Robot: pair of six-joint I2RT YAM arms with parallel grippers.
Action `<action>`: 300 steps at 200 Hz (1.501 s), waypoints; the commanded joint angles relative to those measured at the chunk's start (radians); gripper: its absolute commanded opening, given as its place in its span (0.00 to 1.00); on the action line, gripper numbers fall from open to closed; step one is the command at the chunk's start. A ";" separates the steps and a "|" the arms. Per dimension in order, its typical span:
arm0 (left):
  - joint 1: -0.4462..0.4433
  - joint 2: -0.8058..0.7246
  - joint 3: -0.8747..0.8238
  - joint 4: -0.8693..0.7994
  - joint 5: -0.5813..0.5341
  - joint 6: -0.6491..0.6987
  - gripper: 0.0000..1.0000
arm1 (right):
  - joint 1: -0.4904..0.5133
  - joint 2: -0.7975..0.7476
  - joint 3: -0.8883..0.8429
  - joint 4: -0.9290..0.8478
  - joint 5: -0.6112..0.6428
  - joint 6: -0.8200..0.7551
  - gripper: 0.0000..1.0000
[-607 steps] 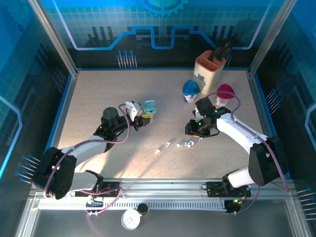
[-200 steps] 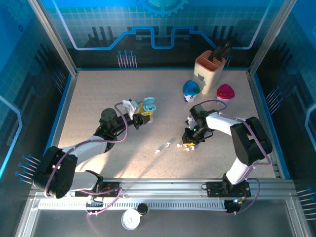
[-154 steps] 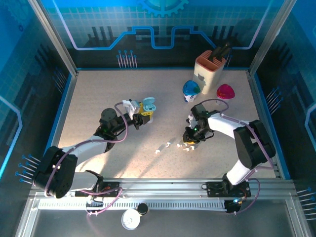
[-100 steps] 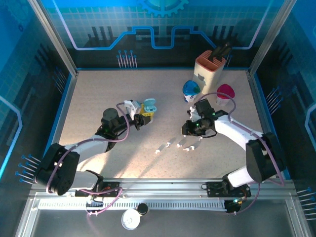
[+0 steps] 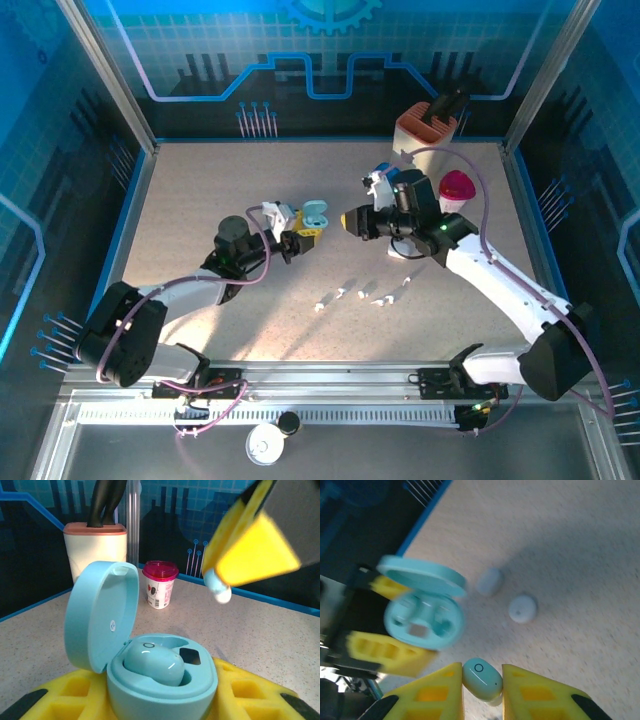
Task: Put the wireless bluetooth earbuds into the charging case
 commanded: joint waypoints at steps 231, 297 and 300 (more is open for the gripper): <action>-0.009 0.010 0.027 0.106 -0.051 -0.076 0.36 | 0.076 0.181 0.084 0.132 -0.024 0.026 0.20; -0.009 0.030 0.030 0.132 -0.071 -0.081 0.36 | 0.085 0.189 0.074 0.143 -0.043 0.038 0.20; -0.009 0.030 0.031 0.133 -0.071 -0.081 0.36 | 0.084 0.189 0.073 0.141 -0.042 0.039 0.20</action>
